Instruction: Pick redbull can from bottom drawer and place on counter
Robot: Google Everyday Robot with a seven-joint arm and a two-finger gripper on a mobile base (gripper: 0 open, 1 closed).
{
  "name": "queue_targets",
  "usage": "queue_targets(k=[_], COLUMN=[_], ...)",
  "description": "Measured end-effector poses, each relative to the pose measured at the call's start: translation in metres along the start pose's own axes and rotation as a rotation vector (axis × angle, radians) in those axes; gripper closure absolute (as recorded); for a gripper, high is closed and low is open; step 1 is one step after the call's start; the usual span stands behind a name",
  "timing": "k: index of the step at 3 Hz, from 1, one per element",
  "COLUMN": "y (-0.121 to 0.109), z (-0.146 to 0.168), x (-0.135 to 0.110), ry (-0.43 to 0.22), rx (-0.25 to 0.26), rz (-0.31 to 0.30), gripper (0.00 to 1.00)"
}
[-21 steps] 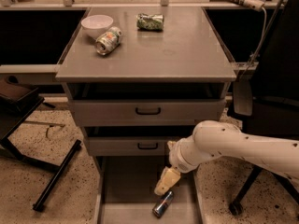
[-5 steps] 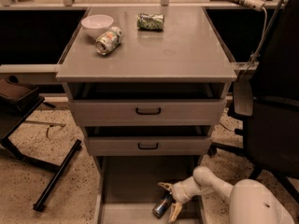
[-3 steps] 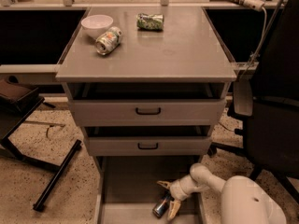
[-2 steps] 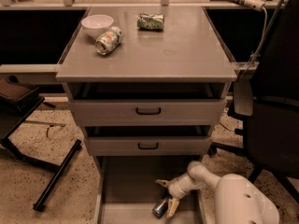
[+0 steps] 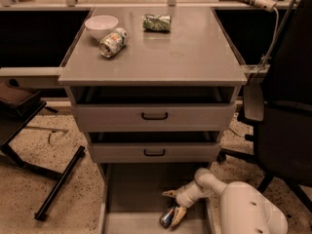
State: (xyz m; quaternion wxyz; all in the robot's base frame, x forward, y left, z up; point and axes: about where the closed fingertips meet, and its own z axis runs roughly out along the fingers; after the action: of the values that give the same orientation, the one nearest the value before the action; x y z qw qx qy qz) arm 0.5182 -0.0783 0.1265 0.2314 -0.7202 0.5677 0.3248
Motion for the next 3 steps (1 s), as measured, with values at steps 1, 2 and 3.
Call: queue_targets(k=[1, 2, 3], y=[0.0, 0.002, 0.016], z=[0.0, 0.001, -0.02], x=[0.0, -0.001, -0.014], ry=[0.0, -0.006, -0.06], rx=[0.0, 0.002, 0.06], rz=[0.0, 0.002, 0.023], gripper=[0.42, 0.65, 0.88])
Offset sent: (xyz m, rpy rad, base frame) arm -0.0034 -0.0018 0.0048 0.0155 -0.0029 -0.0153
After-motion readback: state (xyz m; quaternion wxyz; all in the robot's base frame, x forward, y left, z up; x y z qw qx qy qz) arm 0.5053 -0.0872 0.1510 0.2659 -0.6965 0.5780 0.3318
